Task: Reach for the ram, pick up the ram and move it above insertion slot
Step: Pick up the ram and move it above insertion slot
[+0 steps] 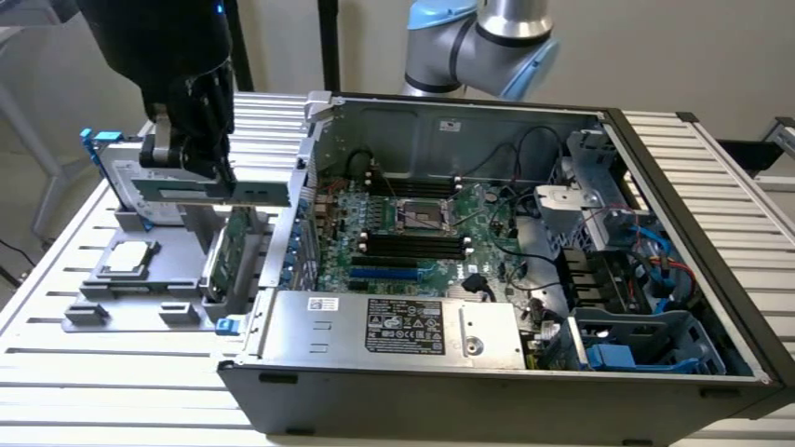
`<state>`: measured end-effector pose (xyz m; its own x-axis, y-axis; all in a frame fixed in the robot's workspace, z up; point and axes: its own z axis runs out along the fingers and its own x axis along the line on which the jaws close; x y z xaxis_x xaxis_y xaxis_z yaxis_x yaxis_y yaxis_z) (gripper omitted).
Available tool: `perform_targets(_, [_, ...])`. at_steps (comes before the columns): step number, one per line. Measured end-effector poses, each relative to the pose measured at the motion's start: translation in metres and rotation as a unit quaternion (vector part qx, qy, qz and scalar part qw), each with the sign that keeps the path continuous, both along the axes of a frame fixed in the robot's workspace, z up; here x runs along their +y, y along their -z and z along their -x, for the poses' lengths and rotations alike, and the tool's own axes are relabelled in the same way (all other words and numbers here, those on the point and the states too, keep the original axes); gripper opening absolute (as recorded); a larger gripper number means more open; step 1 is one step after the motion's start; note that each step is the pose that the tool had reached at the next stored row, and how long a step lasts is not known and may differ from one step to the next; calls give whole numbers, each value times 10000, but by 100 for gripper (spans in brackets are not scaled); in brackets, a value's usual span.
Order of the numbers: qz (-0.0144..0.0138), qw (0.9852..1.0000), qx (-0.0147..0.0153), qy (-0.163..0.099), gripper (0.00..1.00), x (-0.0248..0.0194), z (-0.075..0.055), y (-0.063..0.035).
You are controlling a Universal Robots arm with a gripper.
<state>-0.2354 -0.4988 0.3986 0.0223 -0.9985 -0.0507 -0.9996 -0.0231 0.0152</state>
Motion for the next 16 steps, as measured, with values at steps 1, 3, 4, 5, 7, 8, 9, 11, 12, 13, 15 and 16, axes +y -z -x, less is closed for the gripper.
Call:
perform_targets(1, [-17, 10000, 0, 0, 14, 0, -46, 0])
perform_targets(3, [-44, 10000, 0, 1, 14, 0, -136, 0])
perform_targets(4, [-59, 10000, 0, 0, 14, 0, -181, 0])
perform_targets(5, [-72, 10000, 0, 0, 14, 0, -226, 0])
perform_targets(7, [-94, 10000, 0, 0, 14, 0, -320, 0])
perform_targets(8, [-102, 9999, 0, 0, 14, 1, -365, 0])
perform_targets(9, [-111, 9999, 0, 0, 14, 1, -410, 0])
perform_targets(11, [-129, 9999, 0, 1, 14, 1, -500, 0])
perform_targets(12, [-138, 9999, 0, 0, 14, 2, -546, 0])
perform_targets(13, [-146, 9999, 0, 0, 14, 2, -591, 0])
perform_targets(15, [-159, 9999, 0, 0, 14, 3, -681, 1])
perform_targets(16, [-163, 9999, 0, 0, 14, 4, -730, 0])
